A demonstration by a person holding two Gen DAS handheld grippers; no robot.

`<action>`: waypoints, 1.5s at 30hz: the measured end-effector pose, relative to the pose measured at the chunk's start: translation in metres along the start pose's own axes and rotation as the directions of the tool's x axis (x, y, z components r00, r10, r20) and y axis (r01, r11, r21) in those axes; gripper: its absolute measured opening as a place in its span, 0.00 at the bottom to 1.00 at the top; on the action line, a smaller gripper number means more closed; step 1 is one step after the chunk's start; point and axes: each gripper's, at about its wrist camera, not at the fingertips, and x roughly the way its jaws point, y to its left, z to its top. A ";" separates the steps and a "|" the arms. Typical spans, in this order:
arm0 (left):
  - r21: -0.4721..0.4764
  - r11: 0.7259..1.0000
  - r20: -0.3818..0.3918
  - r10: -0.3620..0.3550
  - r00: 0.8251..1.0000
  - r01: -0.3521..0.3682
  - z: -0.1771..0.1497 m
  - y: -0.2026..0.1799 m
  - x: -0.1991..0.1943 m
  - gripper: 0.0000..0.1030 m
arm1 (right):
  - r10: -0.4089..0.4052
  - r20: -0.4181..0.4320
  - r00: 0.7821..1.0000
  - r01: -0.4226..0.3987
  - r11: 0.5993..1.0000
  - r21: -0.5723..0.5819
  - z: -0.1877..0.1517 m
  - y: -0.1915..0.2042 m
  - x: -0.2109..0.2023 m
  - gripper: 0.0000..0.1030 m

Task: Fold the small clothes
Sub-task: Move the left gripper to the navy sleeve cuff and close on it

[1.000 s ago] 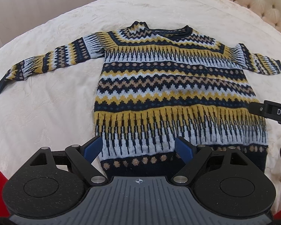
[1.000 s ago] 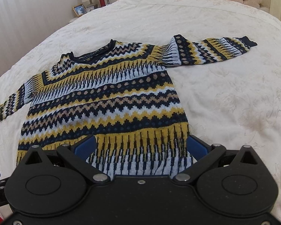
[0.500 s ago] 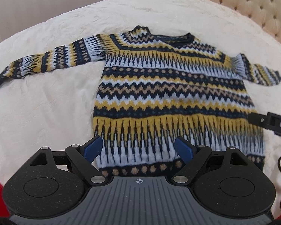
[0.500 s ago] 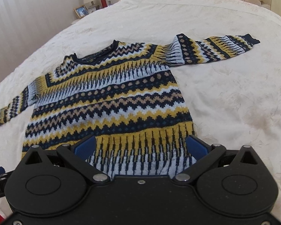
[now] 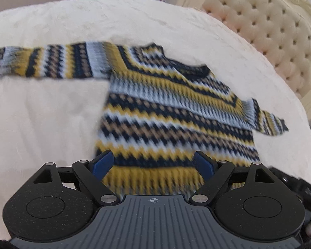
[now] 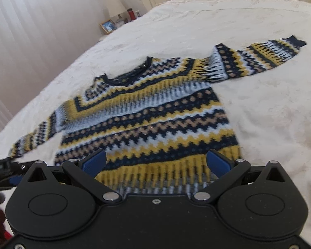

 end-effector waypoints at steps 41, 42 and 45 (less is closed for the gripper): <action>-0.646 0.729 0.251 0.483 0.839 -0.227 0.093 0.257 0.051 0.82 | 0.200 -0.174 0.964 -0.224 0.966 -0.127 0.029 0.083 0.150 0.99; -0.654 0.724 0.268 0.492 0.828 -0.219 0.092 0.260 0.049 0.82 | 0.206 -0.174 0.963 -0.229 0.965 -0.128 0.030 0.084 0.150 0.99; -0.684 0.709 0.295 0.486 0.823 -0.173 0.088 0.268 0.046 0.81 | 0.205 -0.164 0.965 -0.231 0.959 -0.162 0.030 0.089 0.147 0.99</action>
